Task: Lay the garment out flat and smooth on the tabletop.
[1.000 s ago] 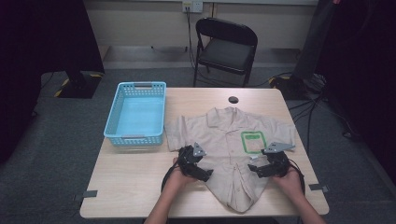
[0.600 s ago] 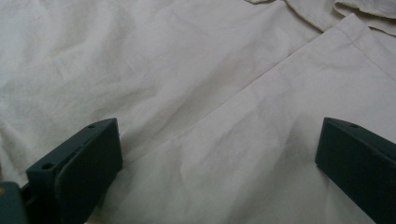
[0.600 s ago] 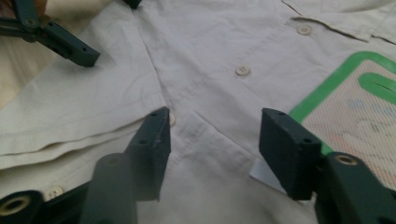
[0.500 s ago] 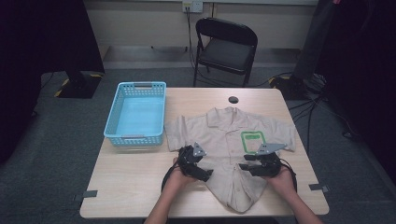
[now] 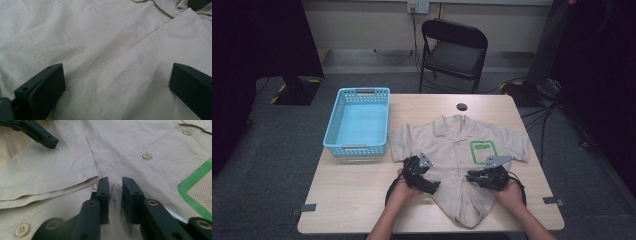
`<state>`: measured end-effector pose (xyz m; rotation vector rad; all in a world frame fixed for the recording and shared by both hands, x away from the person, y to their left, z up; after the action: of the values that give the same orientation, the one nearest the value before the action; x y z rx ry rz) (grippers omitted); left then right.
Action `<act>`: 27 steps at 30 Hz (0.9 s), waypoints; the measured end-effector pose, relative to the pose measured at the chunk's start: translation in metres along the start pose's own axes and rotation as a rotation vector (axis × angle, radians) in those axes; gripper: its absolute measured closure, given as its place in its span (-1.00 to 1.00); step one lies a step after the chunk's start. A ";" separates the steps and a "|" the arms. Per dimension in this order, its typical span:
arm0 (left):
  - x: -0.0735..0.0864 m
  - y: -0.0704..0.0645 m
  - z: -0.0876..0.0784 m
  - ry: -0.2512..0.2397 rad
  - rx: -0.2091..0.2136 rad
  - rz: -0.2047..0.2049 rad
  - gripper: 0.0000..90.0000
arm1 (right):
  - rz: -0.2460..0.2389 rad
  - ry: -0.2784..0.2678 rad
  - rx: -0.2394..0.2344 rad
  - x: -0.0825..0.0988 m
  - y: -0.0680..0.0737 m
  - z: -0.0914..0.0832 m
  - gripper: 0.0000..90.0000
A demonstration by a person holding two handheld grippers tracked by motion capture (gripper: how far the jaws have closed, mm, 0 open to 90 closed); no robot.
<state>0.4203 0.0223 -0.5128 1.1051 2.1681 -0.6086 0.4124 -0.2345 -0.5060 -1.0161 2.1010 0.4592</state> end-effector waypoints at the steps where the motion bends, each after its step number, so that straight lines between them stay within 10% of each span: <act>1: 0.000 0.000 0.000 -0.001 -0.001 -0.002 -1.00 | 0.008 -0.003 -0.011 0.000 -0.001 0.000 0.83; 15: -0.003 0.004 0.003 -0.001 -0.004 -0.006 -1.00 | 0.048 -0.005 -0.020 -0.004 -0.010 0.002 0.94; 27: -0.003 0.004 0.003 -0.001 -0.005 -0.007 -1.00 | 0.099 -0.073 -0.035 -0.009 -0.012 -0.033 0.94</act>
<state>0.4260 0.0210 -0.5130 1.0953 2.1717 -0.6069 0.4101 -0.2567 -0.4772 -0.9039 2.0906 0.5755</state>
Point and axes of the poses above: each handheld gripper's, and its own axes: z roughly forward along the jaws, x roughly out of its underside, y roughly to its left, the point moved 3 cm from there along z, roughly forward along the jaws, and after that the axes turned 7 degrees about x, right-handed, at the moved point
